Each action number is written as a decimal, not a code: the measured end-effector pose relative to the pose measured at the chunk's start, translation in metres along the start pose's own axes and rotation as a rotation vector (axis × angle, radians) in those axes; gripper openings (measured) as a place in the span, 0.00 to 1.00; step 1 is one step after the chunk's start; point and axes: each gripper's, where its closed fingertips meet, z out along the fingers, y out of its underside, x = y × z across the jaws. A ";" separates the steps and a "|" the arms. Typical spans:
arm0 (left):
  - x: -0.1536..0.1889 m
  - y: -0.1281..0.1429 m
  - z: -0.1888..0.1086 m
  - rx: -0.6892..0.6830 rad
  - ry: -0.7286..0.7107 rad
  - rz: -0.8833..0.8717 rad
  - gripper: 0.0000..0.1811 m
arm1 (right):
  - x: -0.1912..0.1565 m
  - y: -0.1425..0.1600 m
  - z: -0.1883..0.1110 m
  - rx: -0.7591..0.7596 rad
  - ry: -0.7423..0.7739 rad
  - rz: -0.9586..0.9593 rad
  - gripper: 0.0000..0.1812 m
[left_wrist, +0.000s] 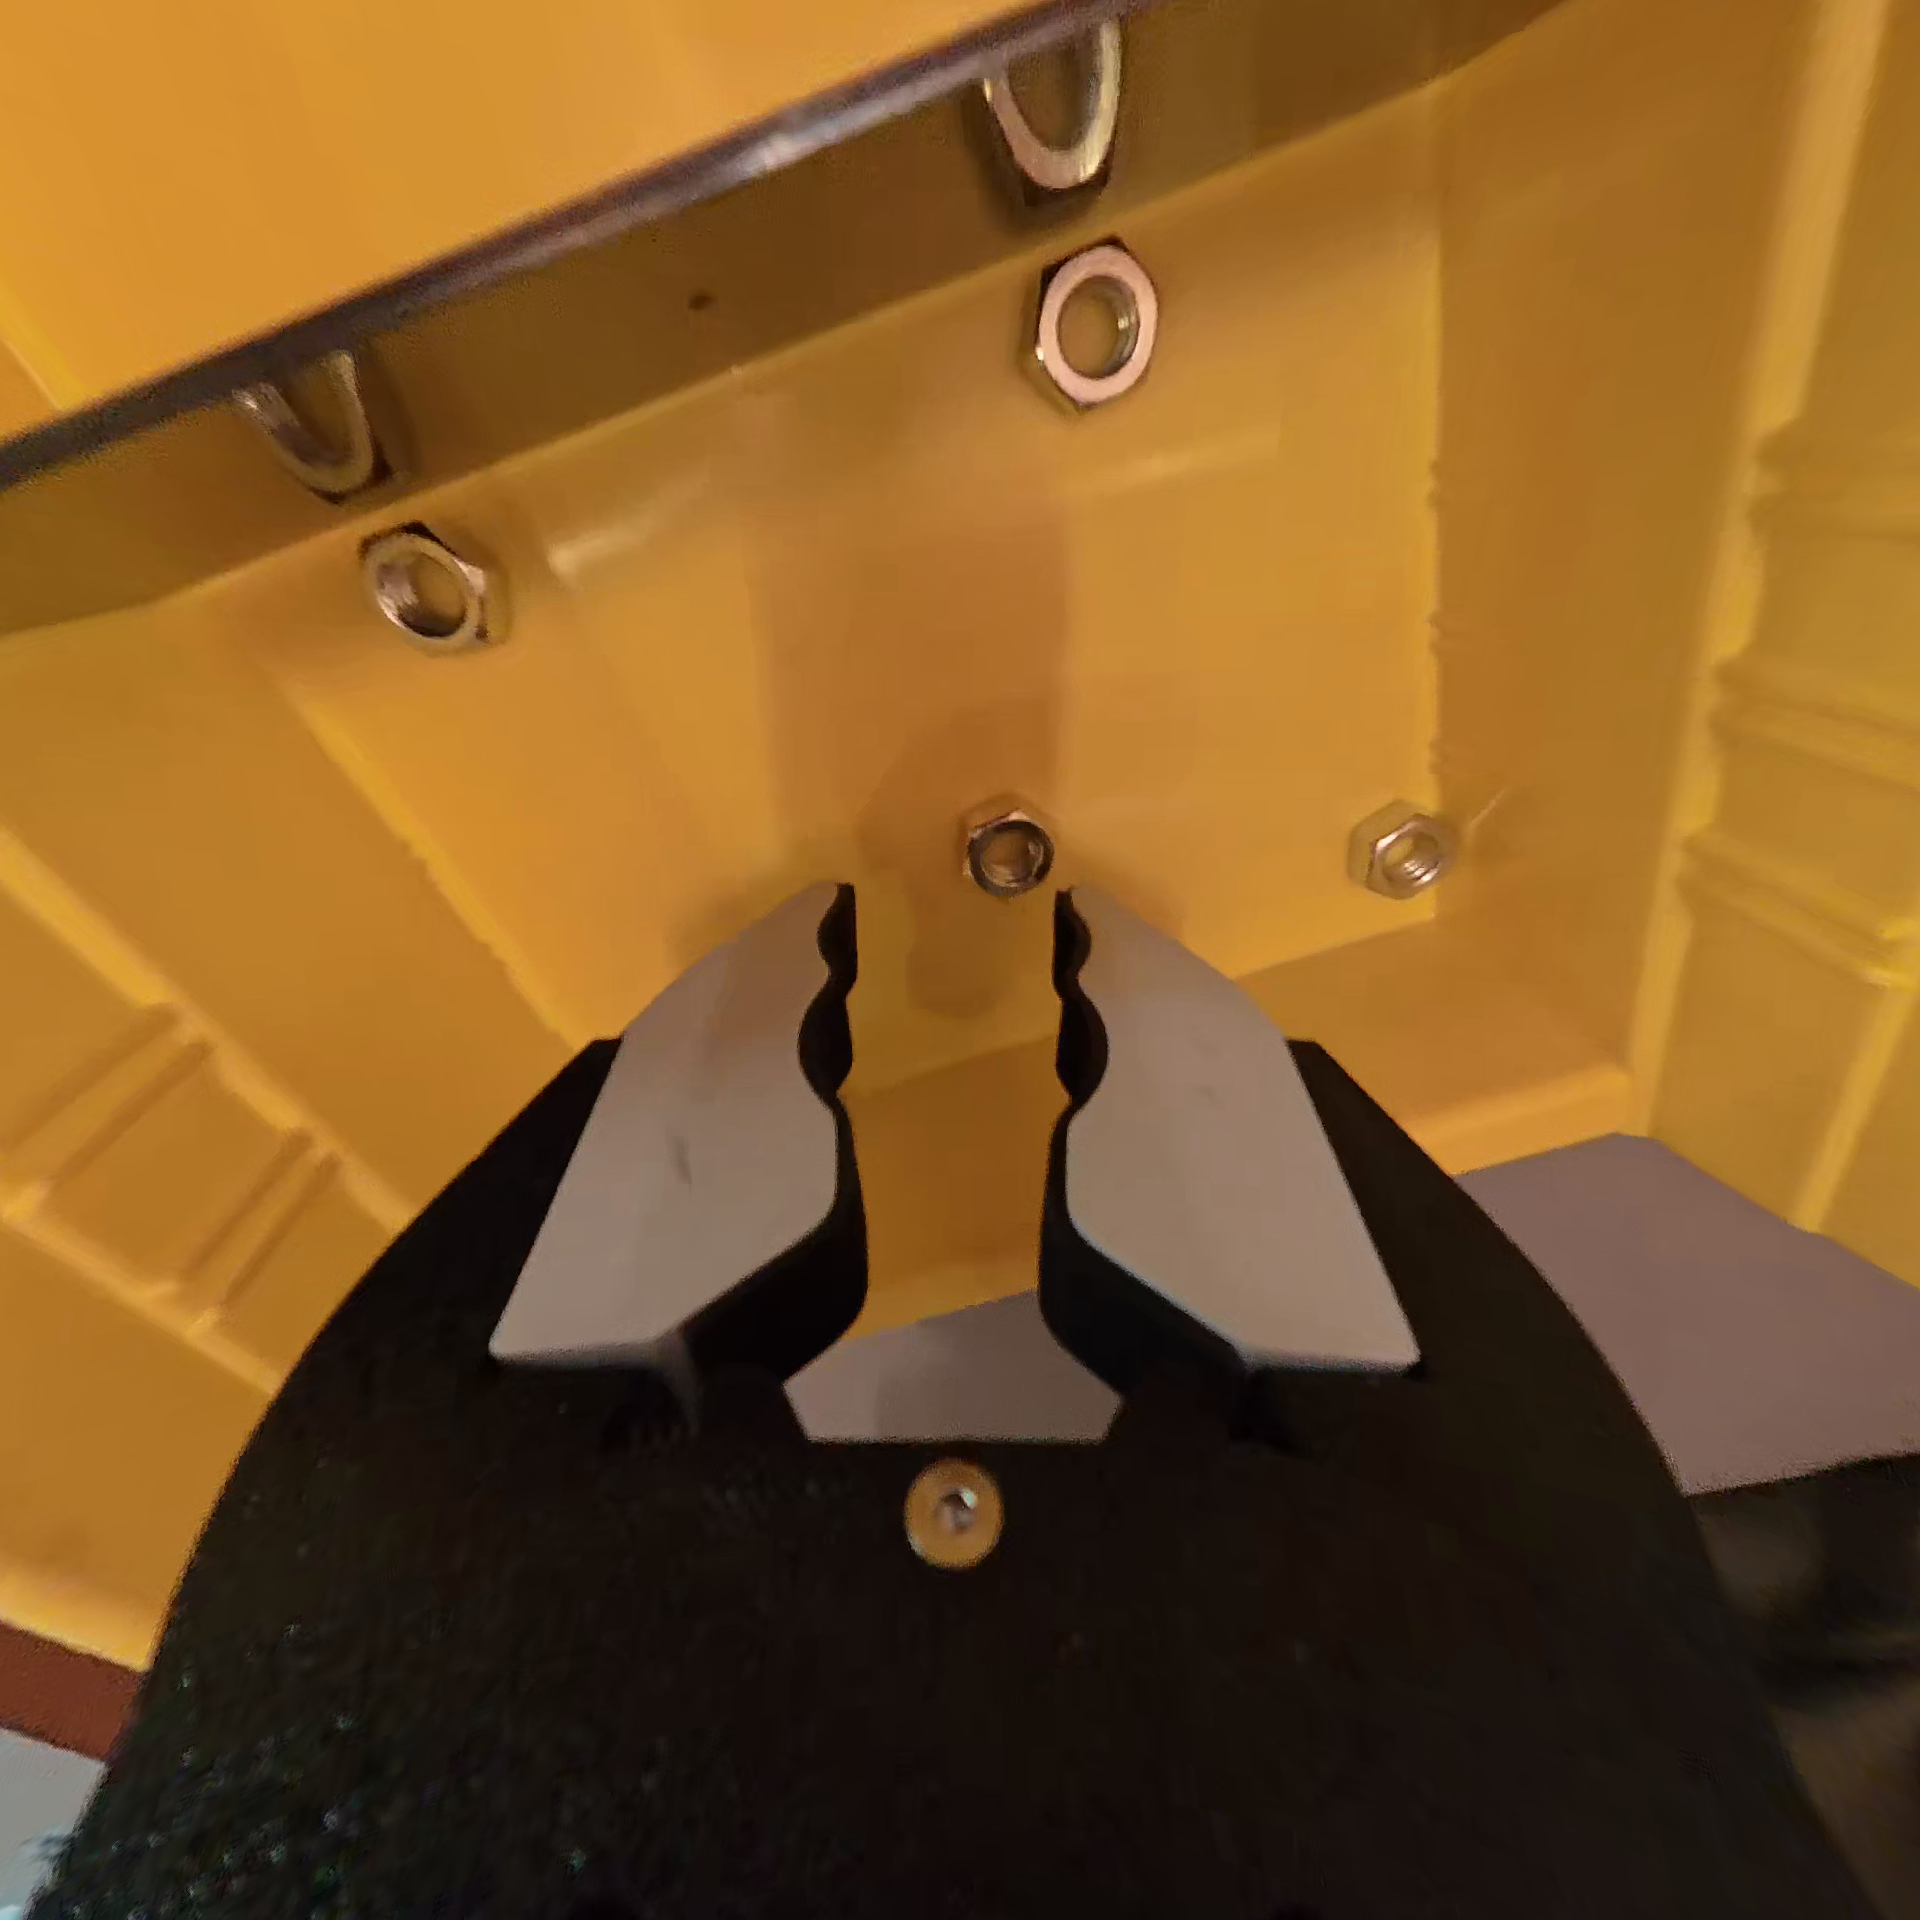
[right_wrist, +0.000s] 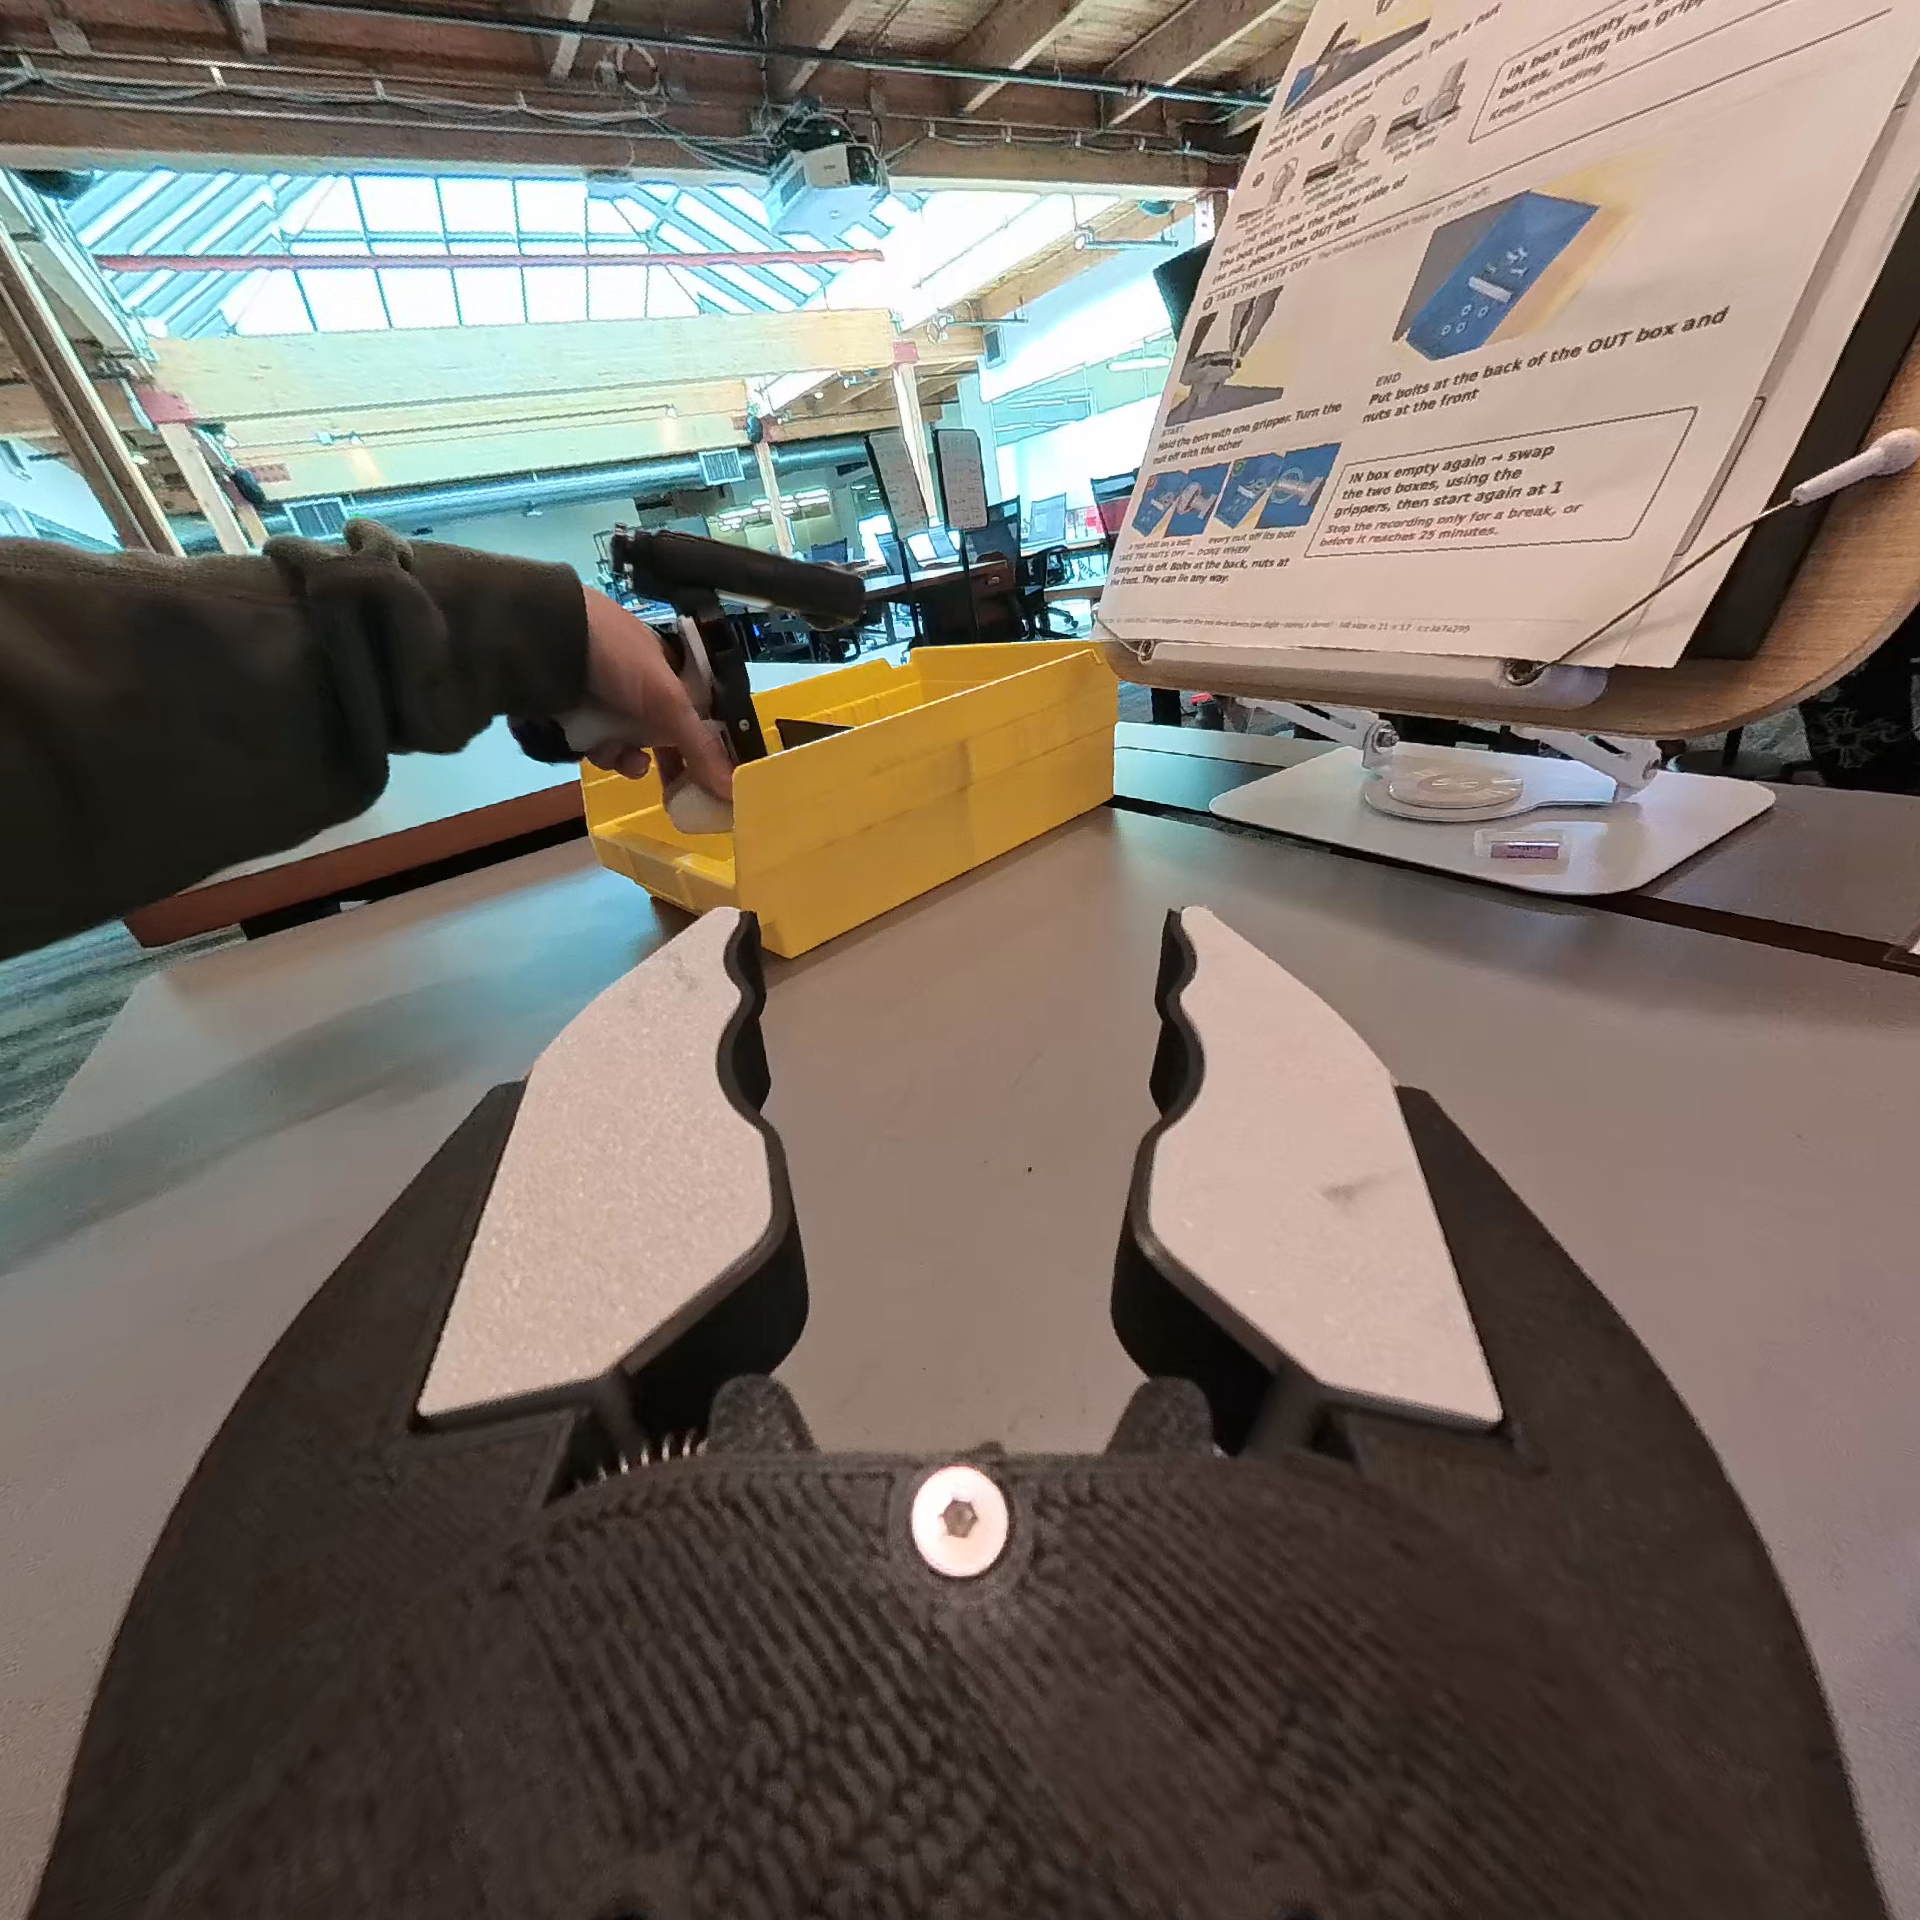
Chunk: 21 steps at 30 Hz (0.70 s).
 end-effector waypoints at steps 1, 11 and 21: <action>0.001 0.002 0.002 -0.019 0.001 -0.001 0.20 | 0.000 0.000 0.000 -0.001 0.000 -0.001 0.40; 0.005 0.001 0.010 -0.080 -0.023 -0.009 0.16 | 0.003 -0.002 -0.001 0.012 0.004 0.027 0.40; 0.004 -0.005 0.009 -0.090 0.035 -0.138 0.13 | 0.000 0.001 0.001 -0.004 -0.005 0.011 0.40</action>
